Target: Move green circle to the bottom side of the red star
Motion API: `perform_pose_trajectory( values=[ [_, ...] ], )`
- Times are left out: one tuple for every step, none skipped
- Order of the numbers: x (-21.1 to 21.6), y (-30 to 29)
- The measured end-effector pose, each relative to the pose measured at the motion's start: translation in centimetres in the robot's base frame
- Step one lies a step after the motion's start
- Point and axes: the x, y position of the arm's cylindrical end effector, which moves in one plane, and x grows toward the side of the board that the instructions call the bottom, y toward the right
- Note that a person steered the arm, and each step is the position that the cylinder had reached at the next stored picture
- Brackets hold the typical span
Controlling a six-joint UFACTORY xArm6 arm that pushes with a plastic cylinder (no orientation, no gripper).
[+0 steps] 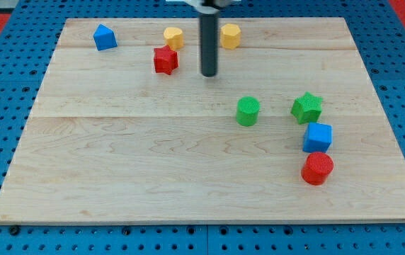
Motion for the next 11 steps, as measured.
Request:
perform_pose_trajectory(
  values=[
    [5.4, 5.4],
    [8.6, 10.6],
    [10.2, 5.2],
    [8.1, -0.4],
    [5.1, -4.9],
    [4.6, -5.0],
    [8.2, -5.0],
    [7.0, -7.8],
    [5.1, -8.9],
    [6.6, -8.0],
    [4.7, -4.6]
  ],
)
